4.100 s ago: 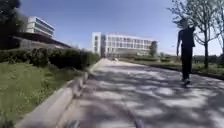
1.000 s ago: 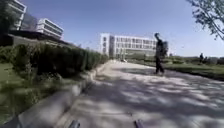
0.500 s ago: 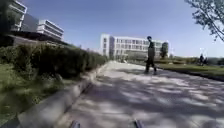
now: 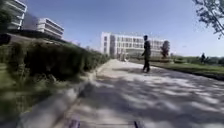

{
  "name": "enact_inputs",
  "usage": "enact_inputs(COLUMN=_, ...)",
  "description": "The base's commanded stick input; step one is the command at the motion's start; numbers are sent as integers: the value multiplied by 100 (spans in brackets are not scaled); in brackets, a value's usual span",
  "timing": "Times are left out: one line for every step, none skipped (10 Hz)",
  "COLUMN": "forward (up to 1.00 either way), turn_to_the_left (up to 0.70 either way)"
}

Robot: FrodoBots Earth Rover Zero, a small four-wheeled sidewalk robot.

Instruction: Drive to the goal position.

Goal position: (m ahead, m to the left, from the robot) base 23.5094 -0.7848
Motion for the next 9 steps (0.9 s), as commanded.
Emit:
enact_inputs(forward=70, turn_to_the_left=0)
enact_inputs(forward=70, turn_to_the_left=0)
enact_inputs(forward=70, turn_to_the_left=0)
enact_inputs(forward=70, turn_to_the_left=0)
enact_inputs(forward=70, turn_to_the_left=0)
enact_inputs(forward=0, turn_to_the_left=0)
enact_inputs(forward=0, turn_to_the_left=0)
enact_inputs(forward=0, turn_to_the_left=0)
enact_inputs(forward=0, turn_to_the_left=0)
